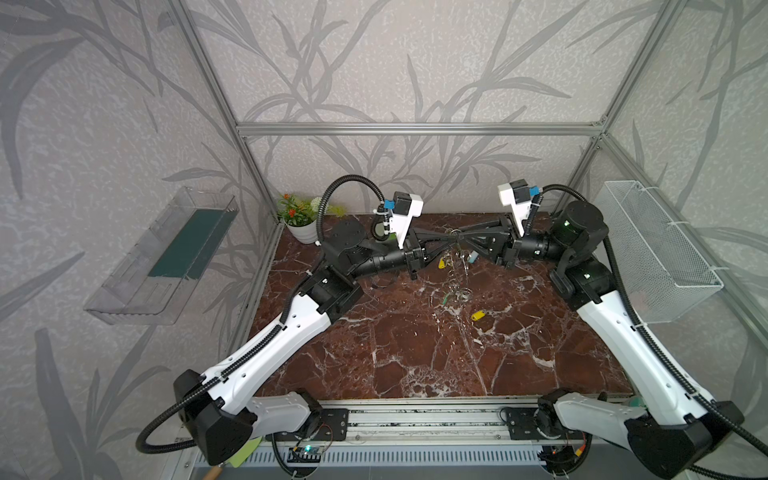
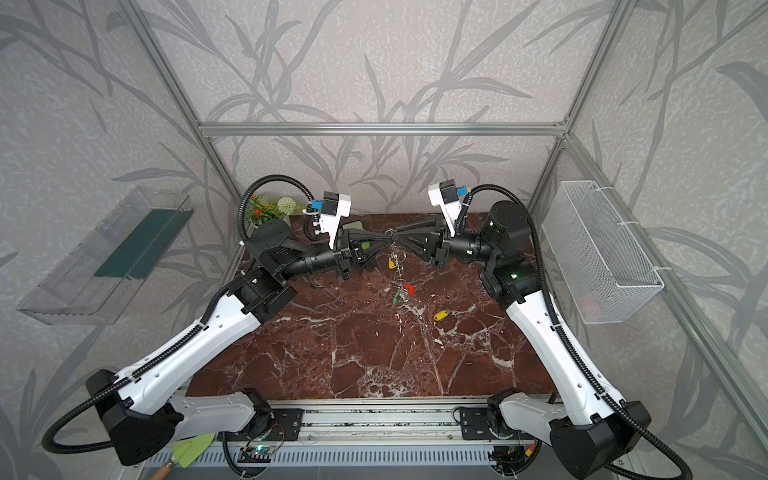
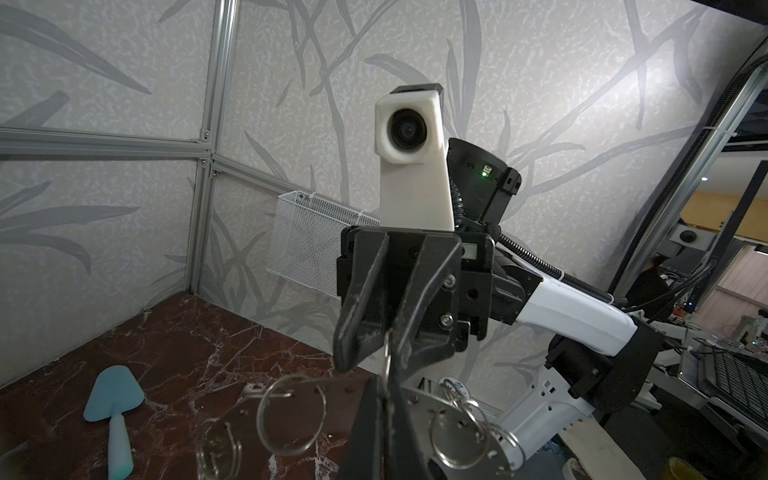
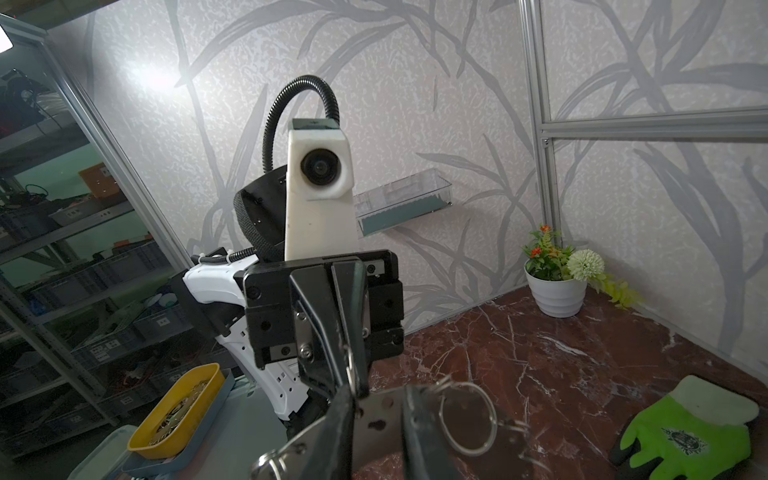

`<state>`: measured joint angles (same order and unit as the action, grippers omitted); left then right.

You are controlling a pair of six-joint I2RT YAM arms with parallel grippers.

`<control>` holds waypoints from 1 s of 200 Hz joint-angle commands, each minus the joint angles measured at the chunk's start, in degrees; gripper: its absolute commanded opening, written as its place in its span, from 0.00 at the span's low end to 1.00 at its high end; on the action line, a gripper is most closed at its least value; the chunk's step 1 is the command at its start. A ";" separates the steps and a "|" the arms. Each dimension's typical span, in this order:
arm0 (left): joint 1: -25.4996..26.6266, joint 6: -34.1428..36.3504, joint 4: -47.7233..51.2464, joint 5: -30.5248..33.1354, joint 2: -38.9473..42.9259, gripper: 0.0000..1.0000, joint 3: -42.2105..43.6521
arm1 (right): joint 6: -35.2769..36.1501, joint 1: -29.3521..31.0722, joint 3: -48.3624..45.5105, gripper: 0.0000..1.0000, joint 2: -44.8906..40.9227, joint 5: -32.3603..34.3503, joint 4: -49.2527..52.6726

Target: Put the keys on the keyring

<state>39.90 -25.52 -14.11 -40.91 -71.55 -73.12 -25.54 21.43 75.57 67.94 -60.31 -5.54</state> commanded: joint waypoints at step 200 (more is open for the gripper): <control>-6.09 32.69 51.55 -15.50 -6.41 0.38 -25.68 | 5.05 0.96 0.06 0.00 -0.40 -4.65 5.41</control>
<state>35.29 1.17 29.65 -49.76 -76.62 -95.88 -22.26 21.93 75.02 67.94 -63.61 -0.93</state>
